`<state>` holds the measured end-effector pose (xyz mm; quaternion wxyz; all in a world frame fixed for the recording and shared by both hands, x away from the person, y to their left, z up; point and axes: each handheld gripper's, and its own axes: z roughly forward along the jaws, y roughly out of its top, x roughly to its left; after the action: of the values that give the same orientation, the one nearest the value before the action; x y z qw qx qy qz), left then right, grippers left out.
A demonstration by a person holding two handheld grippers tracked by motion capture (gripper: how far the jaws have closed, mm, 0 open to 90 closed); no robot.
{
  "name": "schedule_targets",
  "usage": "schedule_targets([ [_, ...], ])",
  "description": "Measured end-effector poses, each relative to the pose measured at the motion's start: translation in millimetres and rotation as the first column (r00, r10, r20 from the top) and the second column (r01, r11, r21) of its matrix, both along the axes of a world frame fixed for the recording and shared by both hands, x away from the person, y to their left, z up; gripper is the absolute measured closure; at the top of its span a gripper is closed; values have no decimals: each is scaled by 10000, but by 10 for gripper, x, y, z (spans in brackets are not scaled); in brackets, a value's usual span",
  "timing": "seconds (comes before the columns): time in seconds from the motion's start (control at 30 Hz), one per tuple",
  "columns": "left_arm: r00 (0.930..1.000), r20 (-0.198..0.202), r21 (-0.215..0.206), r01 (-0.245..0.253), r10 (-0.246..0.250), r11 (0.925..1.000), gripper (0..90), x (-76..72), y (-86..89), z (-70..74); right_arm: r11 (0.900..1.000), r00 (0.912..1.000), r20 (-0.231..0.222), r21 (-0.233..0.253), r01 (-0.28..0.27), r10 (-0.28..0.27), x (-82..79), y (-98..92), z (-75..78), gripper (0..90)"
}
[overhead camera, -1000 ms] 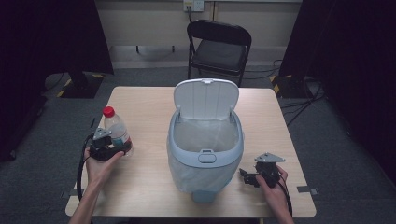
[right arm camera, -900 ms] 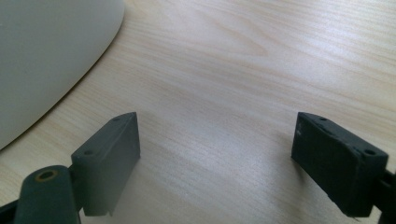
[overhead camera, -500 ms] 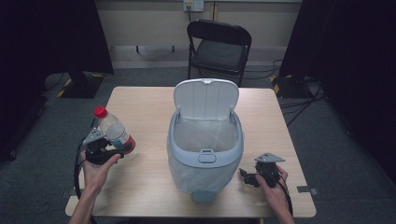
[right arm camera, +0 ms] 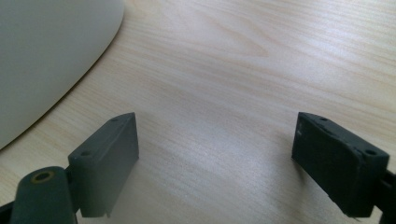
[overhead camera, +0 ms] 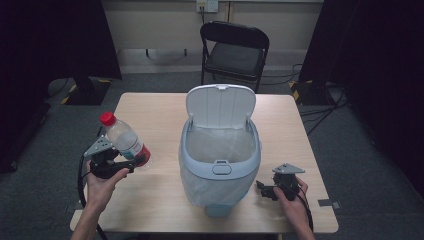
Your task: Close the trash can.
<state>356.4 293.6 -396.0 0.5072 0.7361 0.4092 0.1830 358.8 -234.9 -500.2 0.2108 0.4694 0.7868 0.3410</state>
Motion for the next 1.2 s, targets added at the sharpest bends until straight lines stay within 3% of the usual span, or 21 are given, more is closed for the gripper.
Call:
schedule_targets([
  [0.57,9935,848,-487,802,-758,9956,298,-168,-140,404,10000,10000,22,-4,-28,28,1,-1,-1,135],
  [1.0,9808,1759,-396,929,-846,9949,296,-267,-192,817,10000,10000,28,-9,-1,1,-1,0,-1,135],
  [1.2,9713,2234,-642,980,-814,9931,297,-272,-183,1019,10000,10000,24,-7,2,-2,-1,0,-1,135],
])
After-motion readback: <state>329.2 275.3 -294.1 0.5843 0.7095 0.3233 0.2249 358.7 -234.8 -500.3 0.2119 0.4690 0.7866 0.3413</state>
